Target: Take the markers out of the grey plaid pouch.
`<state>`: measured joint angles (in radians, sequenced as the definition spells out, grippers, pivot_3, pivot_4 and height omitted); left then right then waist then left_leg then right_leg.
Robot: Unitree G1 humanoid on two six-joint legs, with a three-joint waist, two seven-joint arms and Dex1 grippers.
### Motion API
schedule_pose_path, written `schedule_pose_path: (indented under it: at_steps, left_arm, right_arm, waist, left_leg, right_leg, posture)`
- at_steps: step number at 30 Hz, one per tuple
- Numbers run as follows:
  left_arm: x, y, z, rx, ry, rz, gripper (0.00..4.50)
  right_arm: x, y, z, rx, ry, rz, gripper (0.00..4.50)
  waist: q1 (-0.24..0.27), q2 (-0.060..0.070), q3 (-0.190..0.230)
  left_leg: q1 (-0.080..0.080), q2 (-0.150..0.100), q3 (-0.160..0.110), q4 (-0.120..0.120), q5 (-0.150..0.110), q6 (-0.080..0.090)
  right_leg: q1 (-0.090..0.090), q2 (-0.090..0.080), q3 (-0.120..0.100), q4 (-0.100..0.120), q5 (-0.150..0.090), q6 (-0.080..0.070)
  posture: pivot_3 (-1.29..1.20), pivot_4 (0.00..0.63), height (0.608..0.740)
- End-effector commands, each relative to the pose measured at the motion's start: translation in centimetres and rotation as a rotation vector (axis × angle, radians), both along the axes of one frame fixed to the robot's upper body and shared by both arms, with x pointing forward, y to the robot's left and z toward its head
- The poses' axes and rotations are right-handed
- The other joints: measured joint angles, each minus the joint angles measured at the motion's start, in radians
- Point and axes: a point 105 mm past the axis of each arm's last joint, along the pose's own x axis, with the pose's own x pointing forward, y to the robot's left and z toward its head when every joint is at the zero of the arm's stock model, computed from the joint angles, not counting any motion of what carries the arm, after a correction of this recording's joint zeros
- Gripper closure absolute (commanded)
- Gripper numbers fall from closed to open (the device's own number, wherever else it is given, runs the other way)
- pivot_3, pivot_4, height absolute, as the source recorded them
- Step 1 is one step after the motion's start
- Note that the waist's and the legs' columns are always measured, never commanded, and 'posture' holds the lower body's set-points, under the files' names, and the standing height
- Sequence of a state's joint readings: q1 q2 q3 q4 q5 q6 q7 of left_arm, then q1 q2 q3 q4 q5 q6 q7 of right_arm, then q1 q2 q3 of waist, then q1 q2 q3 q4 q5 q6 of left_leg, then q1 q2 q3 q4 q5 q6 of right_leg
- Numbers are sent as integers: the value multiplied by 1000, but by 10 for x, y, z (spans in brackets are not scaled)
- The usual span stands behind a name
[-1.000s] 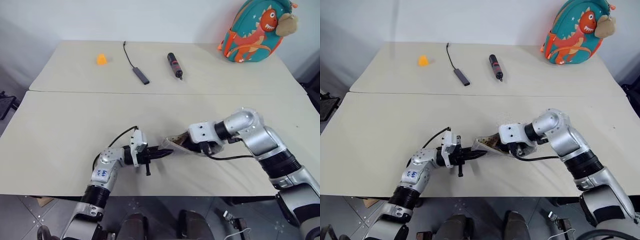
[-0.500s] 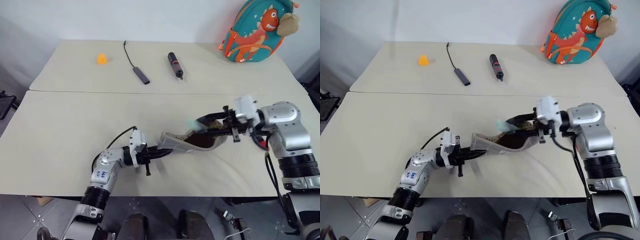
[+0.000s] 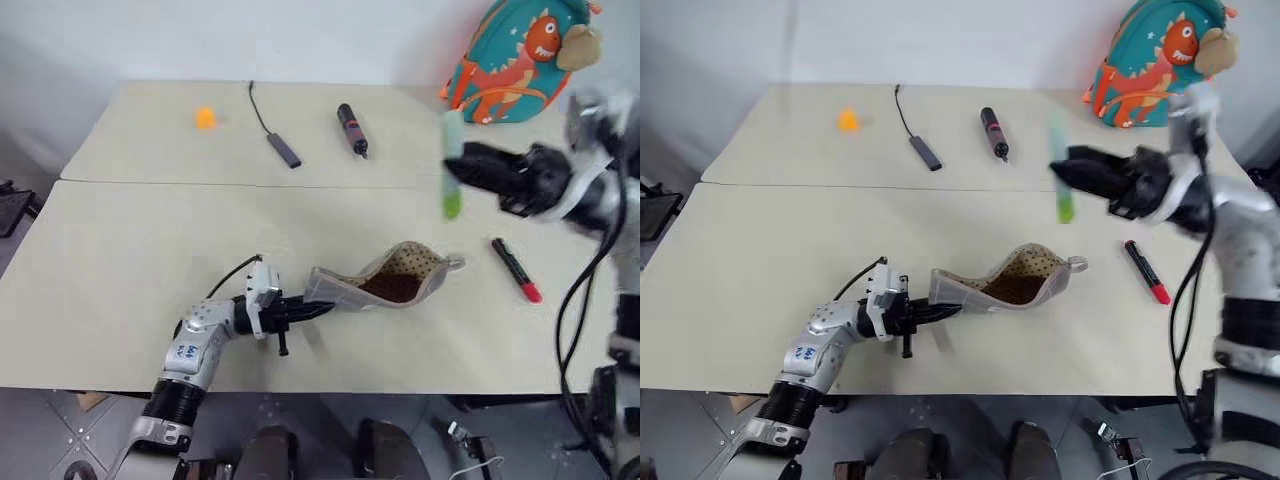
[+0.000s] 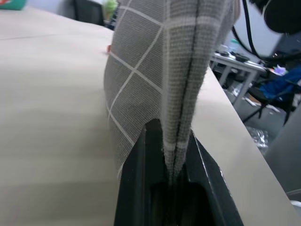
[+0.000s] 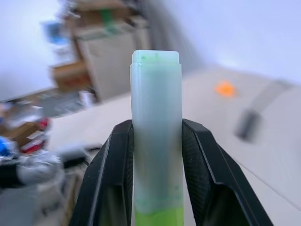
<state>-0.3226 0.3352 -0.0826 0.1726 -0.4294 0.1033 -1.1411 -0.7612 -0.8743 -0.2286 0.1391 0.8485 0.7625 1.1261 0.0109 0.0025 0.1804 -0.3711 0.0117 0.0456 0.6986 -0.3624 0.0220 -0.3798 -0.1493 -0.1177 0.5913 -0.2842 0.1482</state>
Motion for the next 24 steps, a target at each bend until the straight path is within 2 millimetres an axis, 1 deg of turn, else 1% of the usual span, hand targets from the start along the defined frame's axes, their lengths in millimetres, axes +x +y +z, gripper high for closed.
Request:
schedule_pose_path:
  at_steps: [1, 2, 4, 6, 7, 8, 11, 14, 17, 19, 20, 22, 24]
  left_arm:
    - [-4, 6, 4, -2, -6, 1, 4500]
    - [-4, 7, 4, -1, -5, 3, 4500]
    - [-5, 8, 3, -1, -4, 7, 4500]
    - [-5, 10, 1, 0, 0, 16, 4500]
    - [-5, 10, 0, -1, 2, 21, 4500]
    - [-5, 10, -1, -2, 3, 22, 4500]
    - [-6, 7, 0, -7, 2, 21, 4500]
    - [-6, 6, 1, -8, -1, 20, 4500]
    - [-7, 9, 3, -6, -4, 22, 4500]
    - [-6, 15, 7, -8, -2, 31, 4500]
    - [-7, 18, 10, -17, 5, 37, 4500]
    - [-7, 27, 17, -48, 30, 63, 4500]
    - [-7, 45, 30, -149, 114, 127, 4500]
  right_arm:
    - [22, -39, -50, -278, 138, -249, 3422]
    - [25, -47, -60, -301, 195, -295, 3422]
    - [31, -58, -72, -312, 291, -370, 3422]
    - [37, -73, -98, -448, 344, -489, 3422]
    - [38, -81, -112, -527, 381, -552, 3422]
    - [37, -87, -122, -582, 421, -600, 3422]
    - [33, -82, -138, -605, 470, -607, 3422]
    - [33, -85, -152, -628, 485, -650, 3422]
    - [33, -84, -157, -632, 477, -658, 3422]
    - [30, -78, -157, -610, 455, -614, 2697]
    - [31, -75, -153, -600, 423, -600, 2529]
    - [31, -70, -142, -559, 339, -559, 1887]
    - [29, -59, -119, -486, 166, -470, 1236]
  waist:
    - [4, 0, 0]
    - [3, 0, 0]
    - [1, 3, 1]
    - [1, 5, 2]
    - [0, 5, 2]
    - [-1, 5, 2]
    - [-2, 5, 2]
    - [-2, 5, 2]
    - [1, 5, 2]
    - [1, 5, 2]
    - [2, 5, 2]
    - [1, 5, 2]
    - [-4, 5, 2]
  left_leg:
    - [0, -1, 1, 0, 0, 0]
    - [0, -3, 4, 0, -1, 1]
    - [0, -5, 8, 0, -1, 1]
    - [0, -5, 8, 0, -1, 1]
    - [0, -5, 8, 0, -1, 1]
    - [0, -5, 9, 0, 0, 1]
    - [-1, -4, 13, 0, 0, 1]
    - [-1, -4, 14, 0, 0, 1]
    - [-1, -4, 14, 0, 0, 1]
    - [-1, -4, 14, 0, 0, 1]
    - [-1, -4, 14, 0, 0, 1]
    - [-1, -4, 14, 0, 0, 1]
    - [-1, -3, 14, 0, 0, 1]
  right_leg:
    - [0, 0, 0, 0, 0, 0]
    - [0, 0, 0, -1, 0, 0]
    - [-1, 0, 2, 0, 0, 0]
    - [-2, 0, 2, 0, 0, 1]
    - [-3, 0, 2, 1, 0, 1]
    - [-3, 0, 2, 1, 0, 1]
    - [-3, 0, 2, 1, 0, 1]
    - [-3, 0, 2, 1, 0, 1]
    - [-2, 0, 2, 1, 0, 1]
    - [-2, 0, 2, 0, 0, 1]
    - [-2, 0, 2, 0, 0, 1]
    - [-2, 0, 2, 0, 0, 1]
    - [-3, 1, 2, 0, 0, 1]
  posture:
    - [0, 150, 740]
    - [0, 150, 740]
    - [0, 150, 740]
    - [0, 150, 740]
    - [0, 150, 740]
    - [0, 150, 740]
    - [0, 150, 740]
    - [0, 150, 740]
    - [0, 150, 740]
    - [0, 150, 740]
    - [0, 150, 740]
    - [0, 150, 740]
    - [0, 150, 740]
